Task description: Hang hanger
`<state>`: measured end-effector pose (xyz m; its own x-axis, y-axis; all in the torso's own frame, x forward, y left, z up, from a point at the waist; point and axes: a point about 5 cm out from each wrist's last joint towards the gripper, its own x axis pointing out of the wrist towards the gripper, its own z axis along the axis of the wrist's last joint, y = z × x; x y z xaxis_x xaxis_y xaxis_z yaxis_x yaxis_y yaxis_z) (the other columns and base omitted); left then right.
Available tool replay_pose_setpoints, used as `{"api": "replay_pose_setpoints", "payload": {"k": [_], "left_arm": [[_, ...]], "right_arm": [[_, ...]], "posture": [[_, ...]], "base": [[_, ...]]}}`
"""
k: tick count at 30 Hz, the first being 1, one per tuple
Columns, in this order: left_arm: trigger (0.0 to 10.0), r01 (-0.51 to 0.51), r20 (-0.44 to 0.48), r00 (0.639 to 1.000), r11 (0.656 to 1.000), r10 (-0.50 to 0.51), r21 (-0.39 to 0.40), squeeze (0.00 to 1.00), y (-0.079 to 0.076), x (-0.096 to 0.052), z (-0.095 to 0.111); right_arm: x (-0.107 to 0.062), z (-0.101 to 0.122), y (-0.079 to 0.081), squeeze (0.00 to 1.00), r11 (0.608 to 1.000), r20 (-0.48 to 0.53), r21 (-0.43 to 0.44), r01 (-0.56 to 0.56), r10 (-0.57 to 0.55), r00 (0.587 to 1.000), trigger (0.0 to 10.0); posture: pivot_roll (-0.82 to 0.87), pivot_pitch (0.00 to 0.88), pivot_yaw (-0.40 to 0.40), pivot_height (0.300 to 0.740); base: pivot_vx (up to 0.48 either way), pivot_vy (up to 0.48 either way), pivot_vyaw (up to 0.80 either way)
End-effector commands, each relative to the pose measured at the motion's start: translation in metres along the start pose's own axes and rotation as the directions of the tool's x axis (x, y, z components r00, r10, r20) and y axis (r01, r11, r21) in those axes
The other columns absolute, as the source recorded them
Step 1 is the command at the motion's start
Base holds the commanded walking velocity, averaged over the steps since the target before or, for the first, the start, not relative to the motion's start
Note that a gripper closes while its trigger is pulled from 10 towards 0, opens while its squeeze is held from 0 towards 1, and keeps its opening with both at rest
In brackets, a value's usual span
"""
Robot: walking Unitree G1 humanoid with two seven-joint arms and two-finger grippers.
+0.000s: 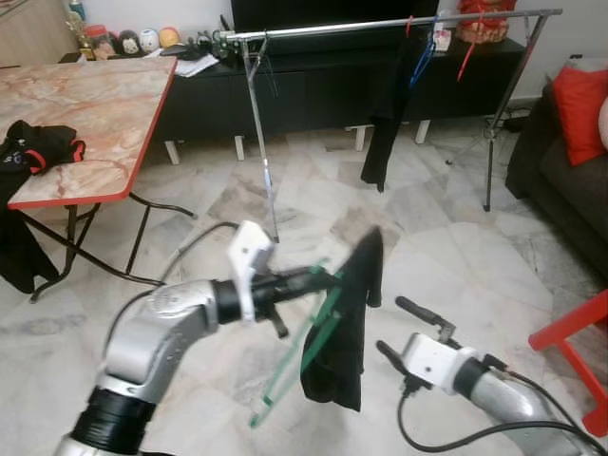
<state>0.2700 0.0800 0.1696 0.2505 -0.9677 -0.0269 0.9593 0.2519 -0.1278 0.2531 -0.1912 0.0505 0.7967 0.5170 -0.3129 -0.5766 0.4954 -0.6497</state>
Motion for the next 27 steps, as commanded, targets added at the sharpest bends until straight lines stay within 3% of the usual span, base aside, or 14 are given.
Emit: {"api": "replay_pose_setpoints", "payload": {"k": [1, 11, 16, 27], "left_arm": [[10.0, 0.026, 0.045, 0.999, 0.998, -0.029, 0.059, 0.0, -0.002, 0.0, 0.014], [10.0, -0.006, -0.004, 1.0, 0.995, 0.007, 0.102, 0.0, 0.005, -0.001, 0.008], [10.0, -0.068, -0.034, 0.997, 0.982, 0.075, 0.175, 0.0, 0.012, 0.005, -0.002], [10.0, -0.025, -0.077, 0.995, 0.932, 0.057, 0.363, 0.0, 0.01, 0.007, -0.011]], "right_arm": [[-0.002, -0.002, -0.001, 0.0, 1.0, -0.007, 0.008, 0.002, -0.002, 1.0, 10.0], [-0.002, 0.001, -0.003, 0.0, 1.0, 0.002, 0.007, -0.004, 0.004, 1.0, 10.0], [-0.002, 0.006, -0.004, 0.0, 1.0, 0.025, 0.006, -0.027, 0.026, 0.999, 10.0], [-0.003, 0.009, -0.002, 0.0, 0.998, 0.036, 0.006, -0.059, 0.059, 0.998, 10.0]], "posture": [[-0.01, 0.0, 0.006, 0.74], [-0.01, 0.0, 0.008, 0.74], [-0.02, 0.0, 0.011, 0.74], [-0.02, 0.0, 0.011, 0.74]], "base": [[0.0, 0.0, 0.0], [0.0, 0.0, 0.0], [0.0, 0.0, 0.0], [0.0, 0.0, 0.0]]}}
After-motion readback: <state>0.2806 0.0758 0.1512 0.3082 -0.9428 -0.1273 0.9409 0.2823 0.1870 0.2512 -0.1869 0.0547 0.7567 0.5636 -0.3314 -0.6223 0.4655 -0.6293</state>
